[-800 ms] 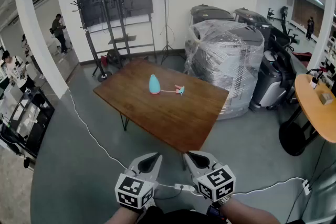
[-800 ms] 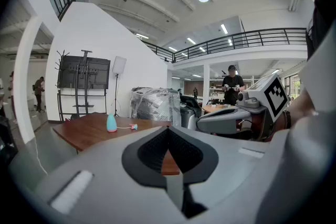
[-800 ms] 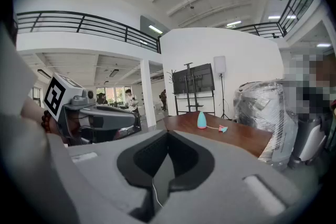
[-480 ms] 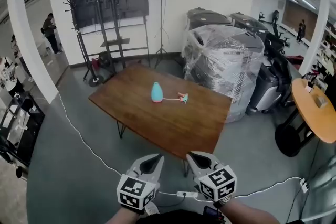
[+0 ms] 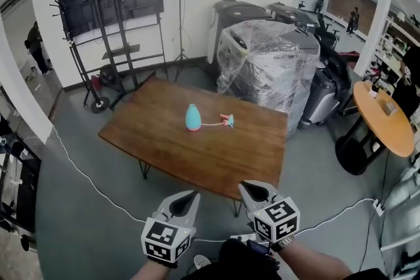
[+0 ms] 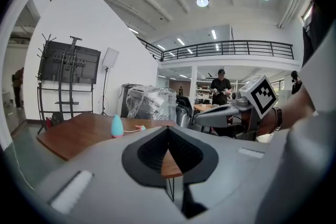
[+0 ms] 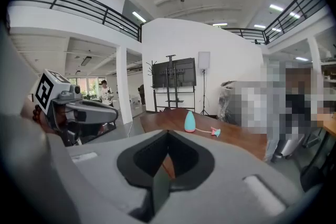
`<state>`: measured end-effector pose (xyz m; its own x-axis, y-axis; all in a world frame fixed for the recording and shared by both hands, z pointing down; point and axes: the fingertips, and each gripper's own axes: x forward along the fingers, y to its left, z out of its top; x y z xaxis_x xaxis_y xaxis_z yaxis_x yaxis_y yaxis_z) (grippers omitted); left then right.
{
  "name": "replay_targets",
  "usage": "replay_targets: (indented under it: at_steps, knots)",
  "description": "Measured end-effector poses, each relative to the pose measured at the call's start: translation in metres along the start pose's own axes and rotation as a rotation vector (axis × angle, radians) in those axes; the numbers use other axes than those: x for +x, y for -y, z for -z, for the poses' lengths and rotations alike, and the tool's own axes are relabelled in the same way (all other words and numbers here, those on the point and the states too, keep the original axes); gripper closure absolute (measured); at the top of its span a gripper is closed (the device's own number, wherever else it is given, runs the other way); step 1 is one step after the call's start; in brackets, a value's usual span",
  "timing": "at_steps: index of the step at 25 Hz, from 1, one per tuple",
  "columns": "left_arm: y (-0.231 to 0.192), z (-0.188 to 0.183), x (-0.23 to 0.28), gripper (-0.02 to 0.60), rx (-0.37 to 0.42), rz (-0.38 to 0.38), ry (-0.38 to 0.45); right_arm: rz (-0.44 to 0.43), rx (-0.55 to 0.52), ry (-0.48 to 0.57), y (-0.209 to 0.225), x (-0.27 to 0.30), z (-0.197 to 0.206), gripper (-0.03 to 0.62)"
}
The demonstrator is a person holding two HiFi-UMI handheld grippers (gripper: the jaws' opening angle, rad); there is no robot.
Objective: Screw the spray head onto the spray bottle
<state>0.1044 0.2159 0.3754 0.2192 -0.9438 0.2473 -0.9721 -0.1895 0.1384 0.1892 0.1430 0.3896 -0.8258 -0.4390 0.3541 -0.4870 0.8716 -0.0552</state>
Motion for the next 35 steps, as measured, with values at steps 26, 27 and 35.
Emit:
replay_targets:
  at_steps: [26,27,35]
  knots:
    - [-0.086,0.041,0.307,0.465,-0.016,0.110,-0.350,0.170,0.229,-0.088,0.180,0.128,0.040,0.603]
    - [-0.089,0.043,0.321,0.465,-0.027,0.098,-0.360,0.166,0.228,-0.102,0.185,0.131,0.042,0.602]
    - [-0.109,0.085,0.404,0.437,-0.100,-0.012,-0.464,0.160,0.249,-0.171,0.208,0.140,0.054,0.603]
